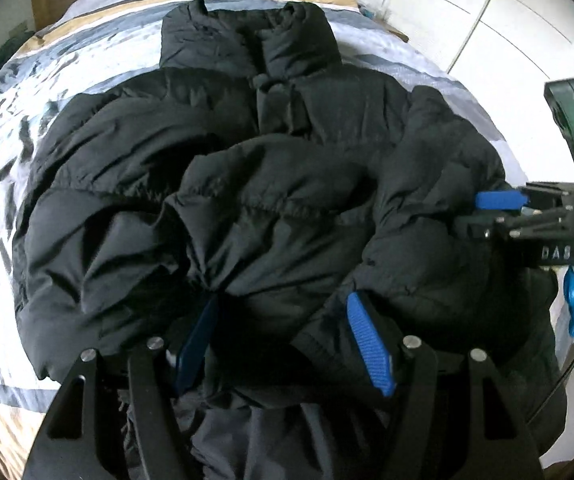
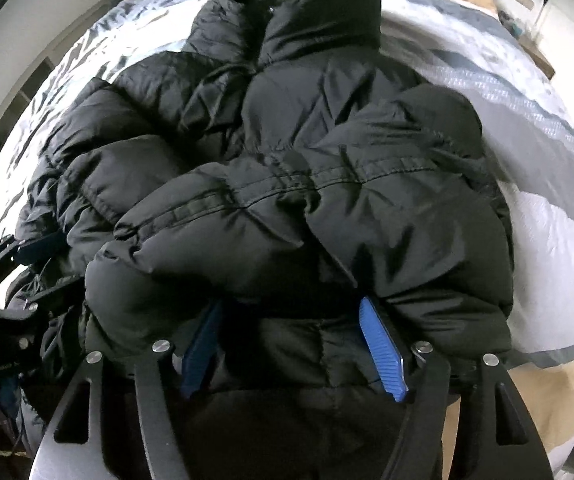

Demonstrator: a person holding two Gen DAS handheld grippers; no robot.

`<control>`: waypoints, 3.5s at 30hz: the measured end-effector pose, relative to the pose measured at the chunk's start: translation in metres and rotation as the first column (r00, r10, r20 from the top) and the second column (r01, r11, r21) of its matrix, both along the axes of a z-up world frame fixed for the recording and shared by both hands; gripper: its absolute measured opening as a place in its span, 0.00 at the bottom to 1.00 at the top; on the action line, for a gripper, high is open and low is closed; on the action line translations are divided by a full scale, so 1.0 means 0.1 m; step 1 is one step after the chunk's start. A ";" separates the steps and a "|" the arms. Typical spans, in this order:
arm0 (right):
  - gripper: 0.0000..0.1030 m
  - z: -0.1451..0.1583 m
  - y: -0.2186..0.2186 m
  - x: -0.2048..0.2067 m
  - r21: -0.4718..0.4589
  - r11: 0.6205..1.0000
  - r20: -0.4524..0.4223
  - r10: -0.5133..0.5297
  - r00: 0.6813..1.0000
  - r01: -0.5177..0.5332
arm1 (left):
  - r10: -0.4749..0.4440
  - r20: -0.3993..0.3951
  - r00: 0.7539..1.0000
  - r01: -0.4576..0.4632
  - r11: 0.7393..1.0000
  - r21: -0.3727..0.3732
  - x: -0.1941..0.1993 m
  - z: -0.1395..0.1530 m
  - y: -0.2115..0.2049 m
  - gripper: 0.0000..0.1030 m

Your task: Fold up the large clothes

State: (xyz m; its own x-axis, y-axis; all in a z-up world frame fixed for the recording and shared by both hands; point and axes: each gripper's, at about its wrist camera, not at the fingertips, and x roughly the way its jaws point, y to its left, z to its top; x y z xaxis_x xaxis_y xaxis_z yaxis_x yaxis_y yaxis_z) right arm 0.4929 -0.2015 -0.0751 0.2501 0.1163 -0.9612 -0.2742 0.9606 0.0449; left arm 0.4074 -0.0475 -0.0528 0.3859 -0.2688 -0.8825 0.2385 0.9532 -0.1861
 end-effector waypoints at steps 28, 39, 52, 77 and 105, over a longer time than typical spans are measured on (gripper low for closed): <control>0.74 -0.04 0.45 -0.48 -0.057 0.969 -0.026 -0.243 0.970 0.242 | 0.073 0.023 0.997 -0.071 0.996 -0.051 -0.17 0.18 1.13 0.63; 0.75 0.03 0.54 -0.49 -0.064 0.980 -0.028 -0.189 0.981 0.187 | 0.201 -0.030 0.979 -0.203 0.976 -0.081 -0.37 0.21 1.41 0.63; 0.75 0.20 0.70 -0.59 -0.046 0.992 0.000 -0.121 0.993 0.121 | 0.329 -0.074 0.941 -0.334 0.939 -0.084 -0.57 0.33 1.69 0.63; 0.77 0.75 0.36 0.17 0.025 0.999 0.190 -0.028 0.981 0.023 | 0.381 0.006 0.925 -0.381 0.925 -0.017 0.09 0.76 1.51 0.63; 0.77 0.54 0.13 1.55 0.090 0.996 0.237 -0.029 0.971 0.008 | 0.292 -0.003 0.956 -0.291 0.954 0.071 1.58 0.42 1.10 0.64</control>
